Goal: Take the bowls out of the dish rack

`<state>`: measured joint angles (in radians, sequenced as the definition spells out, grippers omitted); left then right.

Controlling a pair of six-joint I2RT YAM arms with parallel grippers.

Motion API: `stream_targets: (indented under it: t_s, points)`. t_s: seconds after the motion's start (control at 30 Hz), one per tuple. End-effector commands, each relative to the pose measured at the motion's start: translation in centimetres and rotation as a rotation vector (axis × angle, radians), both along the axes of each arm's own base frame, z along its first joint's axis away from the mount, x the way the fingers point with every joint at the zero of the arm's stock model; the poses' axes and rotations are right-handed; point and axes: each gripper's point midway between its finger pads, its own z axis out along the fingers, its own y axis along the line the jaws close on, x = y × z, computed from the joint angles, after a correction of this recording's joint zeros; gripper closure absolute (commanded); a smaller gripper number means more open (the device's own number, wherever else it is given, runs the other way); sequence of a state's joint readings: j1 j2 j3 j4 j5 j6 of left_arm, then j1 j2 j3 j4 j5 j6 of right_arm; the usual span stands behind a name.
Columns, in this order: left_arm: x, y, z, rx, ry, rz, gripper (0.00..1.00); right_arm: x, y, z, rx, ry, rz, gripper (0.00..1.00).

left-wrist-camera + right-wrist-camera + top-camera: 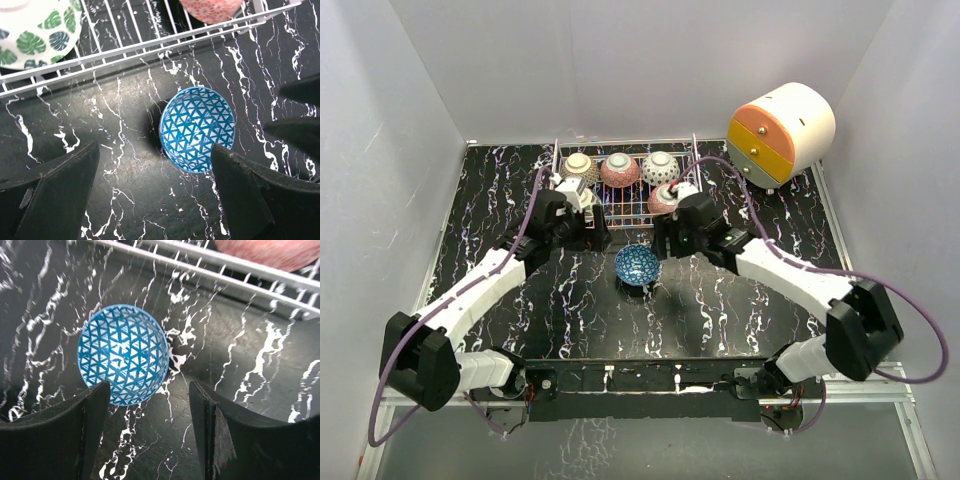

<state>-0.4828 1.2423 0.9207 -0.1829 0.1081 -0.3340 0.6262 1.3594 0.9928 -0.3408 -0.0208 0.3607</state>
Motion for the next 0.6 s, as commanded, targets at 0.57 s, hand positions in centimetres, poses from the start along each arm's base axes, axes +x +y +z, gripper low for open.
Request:
stream_targets:
  t_s: [0.57]
  points:
    - [0.0,0.7,0.7,-0.094,0.005,0.007,0.03,2.2,2.9,-7.1,-0.100,0.079,-0.002,0.63]
